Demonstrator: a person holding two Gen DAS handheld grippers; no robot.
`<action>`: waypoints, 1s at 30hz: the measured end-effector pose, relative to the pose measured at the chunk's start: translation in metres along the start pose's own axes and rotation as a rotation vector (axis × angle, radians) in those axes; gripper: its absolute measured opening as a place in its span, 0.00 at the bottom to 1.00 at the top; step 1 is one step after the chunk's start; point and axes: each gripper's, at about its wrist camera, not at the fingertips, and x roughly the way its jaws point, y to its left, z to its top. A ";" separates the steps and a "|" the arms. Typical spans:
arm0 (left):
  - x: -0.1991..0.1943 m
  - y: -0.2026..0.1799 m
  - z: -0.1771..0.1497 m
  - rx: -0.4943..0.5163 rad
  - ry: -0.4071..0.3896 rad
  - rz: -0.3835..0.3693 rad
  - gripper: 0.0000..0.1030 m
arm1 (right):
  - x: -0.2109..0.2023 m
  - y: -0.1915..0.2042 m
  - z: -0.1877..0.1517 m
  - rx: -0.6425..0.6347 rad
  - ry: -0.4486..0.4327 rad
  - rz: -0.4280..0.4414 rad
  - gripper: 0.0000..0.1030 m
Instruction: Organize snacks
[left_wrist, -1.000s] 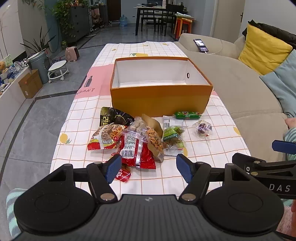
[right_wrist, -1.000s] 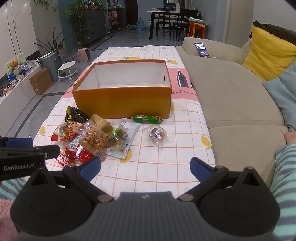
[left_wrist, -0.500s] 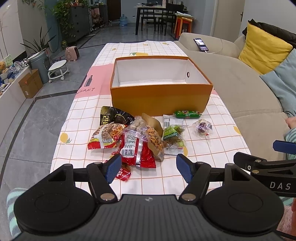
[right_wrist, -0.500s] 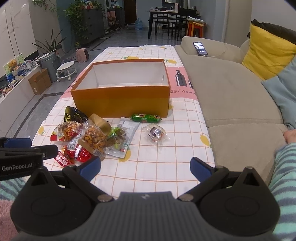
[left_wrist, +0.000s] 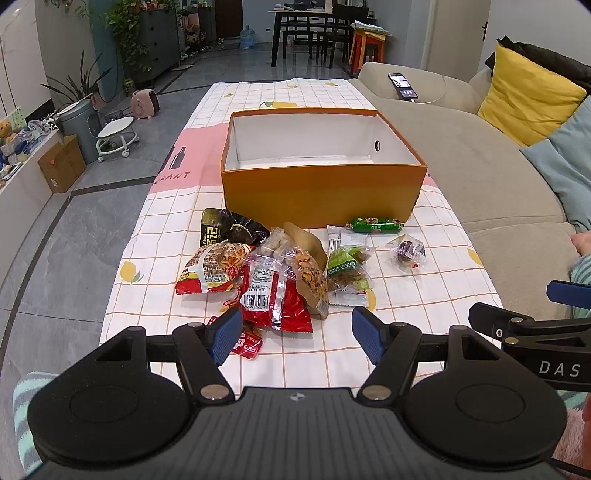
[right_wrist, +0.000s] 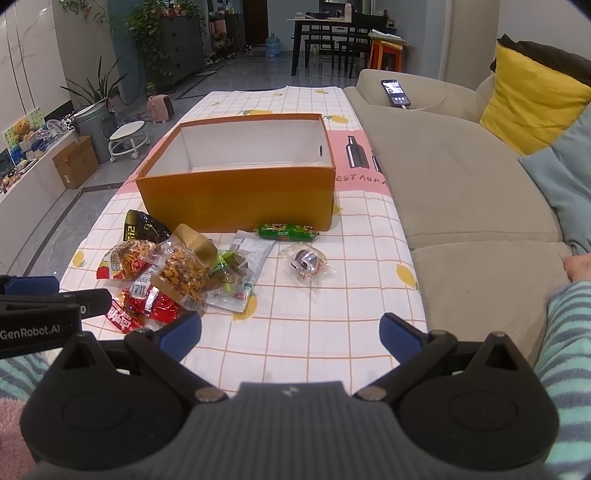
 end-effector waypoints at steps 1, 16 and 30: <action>0.000 0.000 0.000 0.000 0.000 0.000 0.77 | 0.000 0.000 0.000 0.001 0.001 0.000 0.96; 0.001 0.004 -0.001 -0.011 0.006 -0.001 0.77 | 0.002 0.002 0.000 -0.008 0.010 -0.004 0.96; 0.002 0.003 -0.001 -0.014 0.007 -0.018 0.77 | 0.003 0.002 0.000 -0.004 0.012 -0.005 0.96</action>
